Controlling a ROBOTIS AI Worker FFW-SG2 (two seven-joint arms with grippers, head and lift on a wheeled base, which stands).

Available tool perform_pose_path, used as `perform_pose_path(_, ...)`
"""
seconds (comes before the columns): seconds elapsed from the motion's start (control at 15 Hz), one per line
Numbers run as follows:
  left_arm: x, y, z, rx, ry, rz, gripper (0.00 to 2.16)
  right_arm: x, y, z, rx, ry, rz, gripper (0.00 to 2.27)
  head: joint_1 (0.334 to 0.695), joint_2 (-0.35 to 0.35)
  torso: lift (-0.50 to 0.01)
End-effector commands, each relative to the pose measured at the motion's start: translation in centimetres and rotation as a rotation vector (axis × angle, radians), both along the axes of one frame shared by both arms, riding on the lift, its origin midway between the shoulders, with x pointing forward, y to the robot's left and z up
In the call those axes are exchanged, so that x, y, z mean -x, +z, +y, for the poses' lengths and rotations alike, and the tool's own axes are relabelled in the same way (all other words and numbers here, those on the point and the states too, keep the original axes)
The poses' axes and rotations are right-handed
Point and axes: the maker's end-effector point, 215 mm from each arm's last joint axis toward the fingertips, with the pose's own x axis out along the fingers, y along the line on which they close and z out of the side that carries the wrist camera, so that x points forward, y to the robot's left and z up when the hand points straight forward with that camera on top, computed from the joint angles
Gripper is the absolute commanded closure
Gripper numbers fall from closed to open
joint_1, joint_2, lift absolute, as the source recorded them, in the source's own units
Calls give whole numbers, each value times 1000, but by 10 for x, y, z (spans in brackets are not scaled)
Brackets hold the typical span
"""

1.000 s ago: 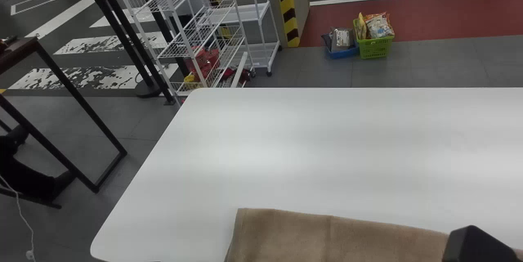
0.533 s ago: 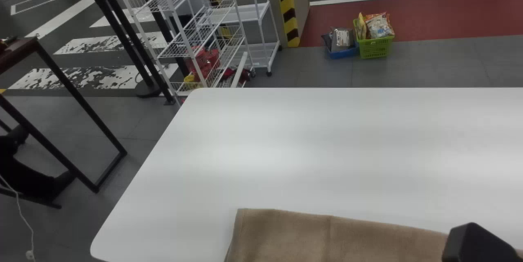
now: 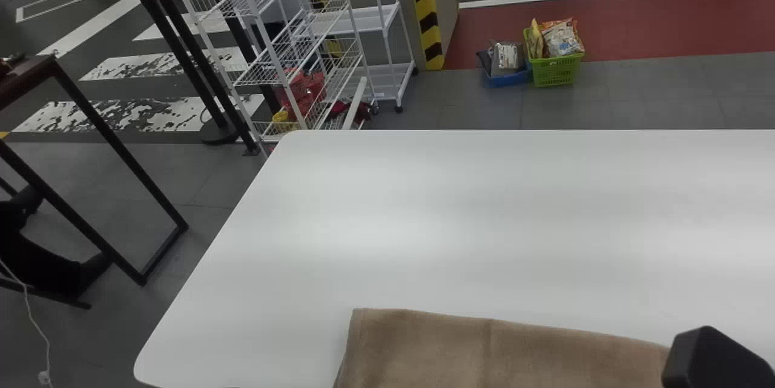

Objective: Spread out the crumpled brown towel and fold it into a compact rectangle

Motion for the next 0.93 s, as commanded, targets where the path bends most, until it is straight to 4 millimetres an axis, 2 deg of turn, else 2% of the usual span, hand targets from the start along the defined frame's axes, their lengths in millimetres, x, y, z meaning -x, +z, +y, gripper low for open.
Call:
perform_pose_path(0.0, 0, 0, 0, 0, 1, 0, 1021, -4, 6, -4, -7, -17, -9, 1062, 695, 350, -127)
perform_pose_path(0.07, 0, 0, 0, 0, 0, 0, 1021, -7, 12, -5, -26, -23, -14, 1062, 695, 350, -127)
perform_pose_path(0.2, 0, 0, 0, -1, -1, 1, 1021, -5, 12, -4, -34, -22, -9, 1335, 695, 350, -127)
perform_pose_path(0.6, -2, 0, -1, -3, -4, -3, 1021, 4, 12, -1, -66, -18, 17, 1328, 695, 350, -127)
perform_pose_path(0.87, -2, 2, 3, -8, 2, -5, 1021, 17, 2, -13, 6, 60, 2, 1312, 695, 350, -127)
